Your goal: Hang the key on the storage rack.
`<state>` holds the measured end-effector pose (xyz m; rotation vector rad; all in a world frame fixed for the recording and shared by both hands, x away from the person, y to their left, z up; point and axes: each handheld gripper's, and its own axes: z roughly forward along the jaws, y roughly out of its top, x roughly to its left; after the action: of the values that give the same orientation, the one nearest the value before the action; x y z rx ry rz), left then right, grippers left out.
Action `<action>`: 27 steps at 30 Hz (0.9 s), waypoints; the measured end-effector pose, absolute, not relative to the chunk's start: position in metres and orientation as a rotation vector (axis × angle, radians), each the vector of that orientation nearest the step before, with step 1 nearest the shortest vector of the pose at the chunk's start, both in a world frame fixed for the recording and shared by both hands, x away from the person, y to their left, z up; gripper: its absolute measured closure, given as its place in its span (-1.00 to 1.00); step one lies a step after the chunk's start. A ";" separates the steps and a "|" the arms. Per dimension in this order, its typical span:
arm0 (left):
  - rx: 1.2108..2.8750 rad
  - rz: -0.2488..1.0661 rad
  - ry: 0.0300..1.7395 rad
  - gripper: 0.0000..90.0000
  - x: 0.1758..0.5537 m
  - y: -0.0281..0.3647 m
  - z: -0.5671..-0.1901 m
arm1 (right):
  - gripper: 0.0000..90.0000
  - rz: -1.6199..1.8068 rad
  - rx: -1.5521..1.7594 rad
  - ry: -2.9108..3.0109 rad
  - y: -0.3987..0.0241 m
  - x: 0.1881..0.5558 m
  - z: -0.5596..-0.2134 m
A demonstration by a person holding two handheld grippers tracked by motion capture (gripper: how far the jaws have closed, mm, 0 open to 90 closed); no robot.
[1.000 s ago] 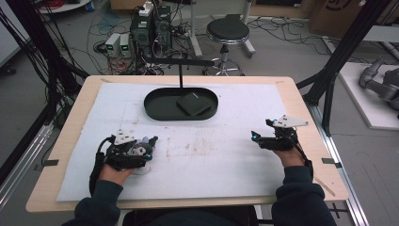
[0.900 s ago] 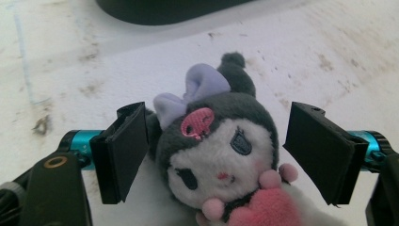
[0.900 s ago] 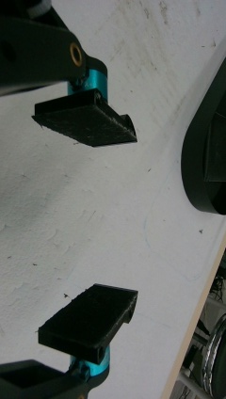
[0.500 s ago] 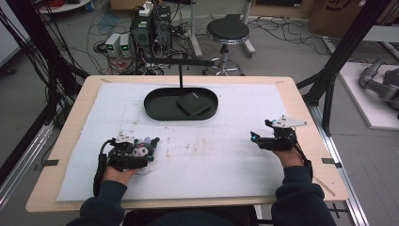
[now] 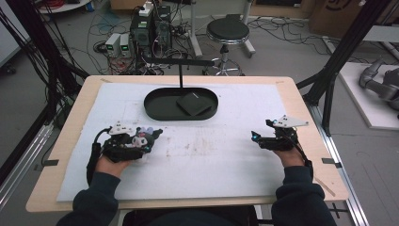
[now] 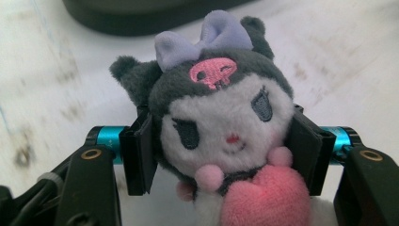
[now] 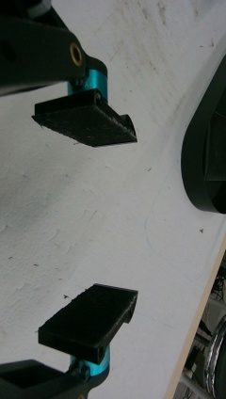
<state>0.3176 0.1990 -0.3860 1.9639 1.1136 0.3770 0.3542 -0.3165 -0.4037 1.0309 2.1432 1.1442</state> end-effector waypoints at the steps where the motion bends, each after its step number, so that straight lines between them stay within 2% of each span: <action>1: 1.964 0.377 1.114 -0.20 0.318 0.199 -0.386 | -0.51 1.150 1.033 2.141 -0.317 0.354 -0.404; 4: 1.946 0.305 1.072 -0.20 0.335 0.201 -0.364 | -0.51 1.156 1.032 2.140 -0.316 0.354 -0.403; 9: 1.924 0.283 1.054 -0.20 0.353 0.205 -0.344 | -0.51 1.166 1.034 2.136 -0.317 0.355 -0.403; 19: 1.867 0.378 1.014 -0.20 0.395 0.208 -0.301 | -0.51 1.183 1.034 2.124 -0.319 0.355 -0.402; 27: 1.851 0.425 0.973 -0.20 0.421 0.209 -0.281 | -0.51 1.200 1.033 2.113 -0.320 0.355 -0.401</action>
<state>0.4212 0.2087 -0.2815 1.8506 0.9734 0.4253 0.3549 -0.3199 -0.4007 1.0332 2.1125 1.2002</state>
